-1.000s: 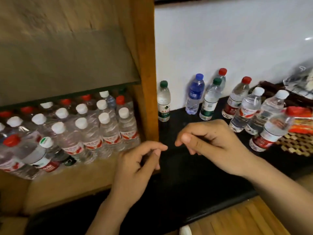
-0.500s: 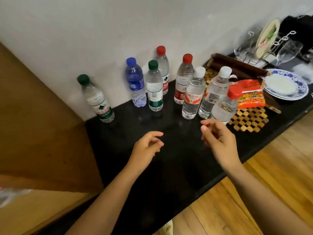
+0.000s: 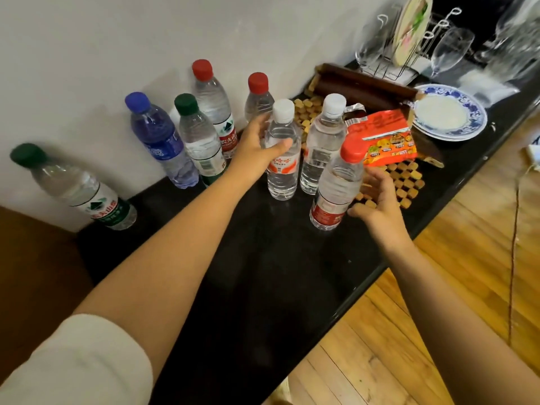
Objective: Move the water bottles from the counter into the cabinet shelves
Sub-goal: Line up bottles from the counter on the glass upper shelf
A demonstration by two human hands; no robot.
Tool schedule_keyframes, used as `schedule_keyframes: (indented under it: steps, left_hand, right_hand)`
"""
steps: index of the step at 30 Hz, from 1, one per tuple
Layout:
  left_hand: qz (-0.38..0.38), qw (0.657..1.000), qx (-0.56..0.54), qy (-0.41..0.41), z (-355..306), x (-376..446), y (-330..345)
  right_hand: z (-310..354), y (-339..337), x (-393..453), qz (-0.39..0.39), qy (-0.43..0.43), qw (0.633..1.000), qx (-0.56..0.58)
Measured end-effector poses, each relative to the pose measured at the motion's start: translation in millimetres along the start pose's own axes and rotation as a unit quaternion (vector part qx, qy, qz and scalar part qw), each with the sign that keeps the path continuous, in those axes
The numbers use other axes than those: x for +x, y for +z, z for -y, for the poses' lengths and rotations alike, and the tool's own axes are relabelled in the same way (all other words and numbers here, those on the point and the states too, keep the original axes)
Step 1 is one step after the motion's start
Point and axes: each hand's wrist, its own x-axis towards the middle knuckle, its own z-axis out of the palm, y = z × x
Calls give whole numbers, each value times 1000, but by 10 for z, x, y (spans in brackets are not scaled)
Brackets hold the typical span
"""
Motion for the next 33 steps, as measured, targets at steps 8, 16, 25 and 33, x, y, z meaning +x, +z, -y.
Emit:
schedule_keyframes:
  steps: [8, 16, 25, 33]
  left_hand:
    - [-17, 986, 167, 21, 24, 79, 96]
    - [35, 992, 120, 17, 13, -195, -84]
    - [48, 983, 169, -43, 146, -1021, -395]
    - [0, 983, 151, -103, 166, -1961, -880]
  right_hand:
    - [-141, 19, 145, 131, 33, 990, -48]
    - [-346, 112, 158, 112, 7, 978, -177]
    - [-386, 305, -132, 129, 3, 972, -194]
    - [-334, 896, -672, 260, -28, 947, -186]
